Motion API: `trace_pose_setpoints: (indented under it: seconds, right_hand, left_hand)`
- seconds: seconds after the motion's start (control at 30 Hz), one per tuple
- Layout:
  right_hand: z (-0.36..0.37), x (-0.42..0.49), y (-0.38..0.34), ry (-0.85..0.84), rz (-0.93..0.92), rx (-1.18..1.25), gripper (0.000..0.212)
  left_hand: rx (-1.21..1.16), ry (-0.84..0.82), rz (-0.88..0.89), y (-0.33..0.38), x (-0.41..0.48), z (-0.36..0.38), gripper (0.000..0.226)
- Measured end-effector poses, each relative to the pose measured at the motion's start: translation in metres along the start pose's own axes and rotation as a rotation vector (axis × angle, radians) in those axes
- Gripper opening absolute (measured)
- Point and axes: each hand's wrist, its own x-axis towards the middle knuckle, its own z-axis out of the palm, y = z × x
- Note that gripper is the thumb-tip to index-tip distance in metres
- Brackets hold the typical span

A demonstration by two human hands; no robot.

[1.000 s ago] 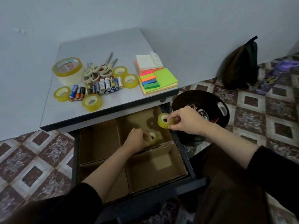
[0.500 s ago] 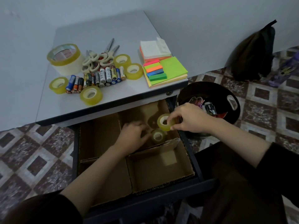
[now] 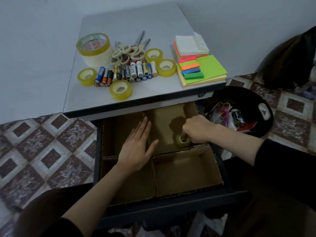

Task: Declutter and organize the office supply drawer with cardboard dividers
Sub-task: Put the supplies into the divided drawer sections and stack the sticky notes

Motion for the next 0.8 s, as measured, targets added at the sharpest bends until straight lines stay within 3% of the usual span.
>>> trace_pose_setpoints:
  seconds: [0.23,0.33,0.4,0.53,0.63,0.8]
  right_hand:
    - [-0.004,0.006,-0.001,0.001,0.161,0.258,0.016]
    - [0.001,0.010,-0.008,-0.024,0.195,0.304,0.020]
    - [0.006,0.014,-0.012,-0.048,0.218,0.333,0.008]
    - [0.014,0.019,-0.018,-0.012,0.287,0.377,0.033]
    - [0.014,0.019,-0.019,0.042,0.303,0.393,0.015]
    - [0.015,0.019,-0.019,0.043,0.301,0.399,0.019]
  left_hand:
    - [-0.074,0.015,-0.001,0.004,-0.002,-0.002,0.074]
    - [-0.076,0.009,-0.001,0.006,-0.002,-0.003,0.074]
    - [-0.073,0.009,0.002,0.006,-0.001,-0.003,0.076]
    - [-0.071,0.013,0.003,0.005,0.000,-0.002,0.074]
    - [-0.064,0.010,-0.001,0.005,0.000,-0.002,0.074]
    - [-0.068,0.007,-0.007,0.005,-0.001,-0.002,0.070]
